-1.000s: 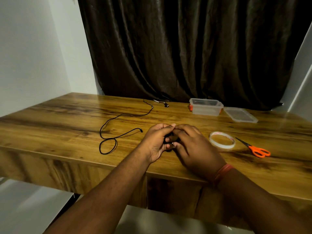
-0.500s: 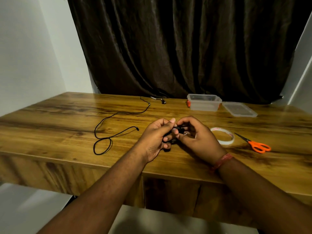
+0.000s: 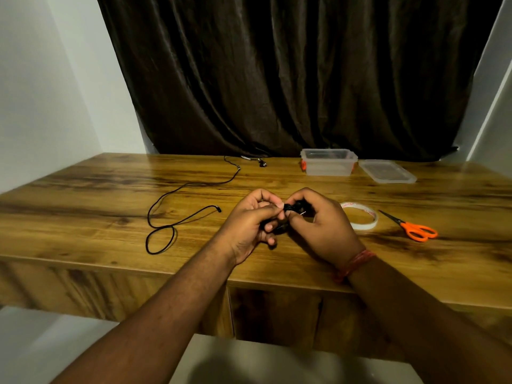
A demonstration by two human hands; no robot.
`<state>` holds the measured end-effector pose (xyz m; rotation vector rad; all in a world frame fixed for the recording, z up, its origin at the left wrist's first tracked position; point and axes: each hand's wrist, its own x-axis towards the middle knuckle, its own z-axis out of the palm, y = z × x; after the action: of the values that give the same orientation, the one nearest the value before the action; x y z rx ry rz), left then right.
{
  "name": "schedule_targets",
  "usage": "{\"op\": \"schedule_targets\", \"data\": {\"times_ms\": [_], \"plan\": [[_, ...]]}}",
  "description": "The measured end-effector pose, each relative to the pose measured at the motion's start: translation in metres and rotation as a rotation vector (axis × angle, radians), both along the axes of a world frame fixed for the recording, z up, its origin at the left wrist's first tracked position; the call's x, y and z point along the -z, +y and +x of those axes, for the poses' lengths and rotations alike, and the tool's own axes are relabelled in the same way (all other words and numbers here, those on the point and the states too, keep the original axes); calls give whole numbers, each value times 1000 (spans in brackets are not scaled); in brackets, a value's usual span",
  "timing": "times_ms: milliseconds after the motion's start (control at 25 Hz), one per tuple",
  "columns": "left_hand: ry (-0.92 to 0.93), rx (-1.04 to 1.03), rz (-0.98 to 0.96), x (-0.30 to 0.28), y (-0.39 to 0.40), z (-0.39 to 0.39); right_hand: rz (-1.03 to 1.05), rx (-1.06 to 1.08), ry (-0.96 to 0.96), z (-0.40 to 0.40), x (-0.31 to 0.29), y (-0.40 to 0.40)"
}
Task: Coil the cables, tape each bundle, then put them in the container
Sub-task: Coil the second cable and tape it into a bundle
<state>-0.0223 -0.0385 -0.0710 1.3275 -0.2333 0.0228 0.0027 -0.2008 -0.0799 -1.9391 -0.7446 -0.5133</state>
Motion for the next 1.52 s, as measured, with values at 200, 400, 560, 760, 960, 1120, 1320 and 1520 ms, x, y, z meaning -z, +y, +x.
{"op": "schedule_targets", "data": {"times_ms": [200,400,560,760,960,1120,1320,1520], "plan": [[-10,4,-4,1,0,2,8,-5,-51,-1,0,0],[-19,-10,24,3,-1,2,2,6,-87,-1,-1,0],[-61,-10,74,5,-4,1,40,16,-73,-1,-1,-2],[-88,-55,165,5,-7,-1,44,29,-71,-2,-1,-1],[-239,-311,469,5,-14,-7,15,35,-81,-2,1,-2],[-396,-404,597,5,-15,-9,-4,41,-104,-4,0,0],[-453,-390,636,6,-13,-10,332,-247,363,-3,1,-2],[-572,-249,775,11,-18,-12,522,-398,640,2,1,-7]]}}
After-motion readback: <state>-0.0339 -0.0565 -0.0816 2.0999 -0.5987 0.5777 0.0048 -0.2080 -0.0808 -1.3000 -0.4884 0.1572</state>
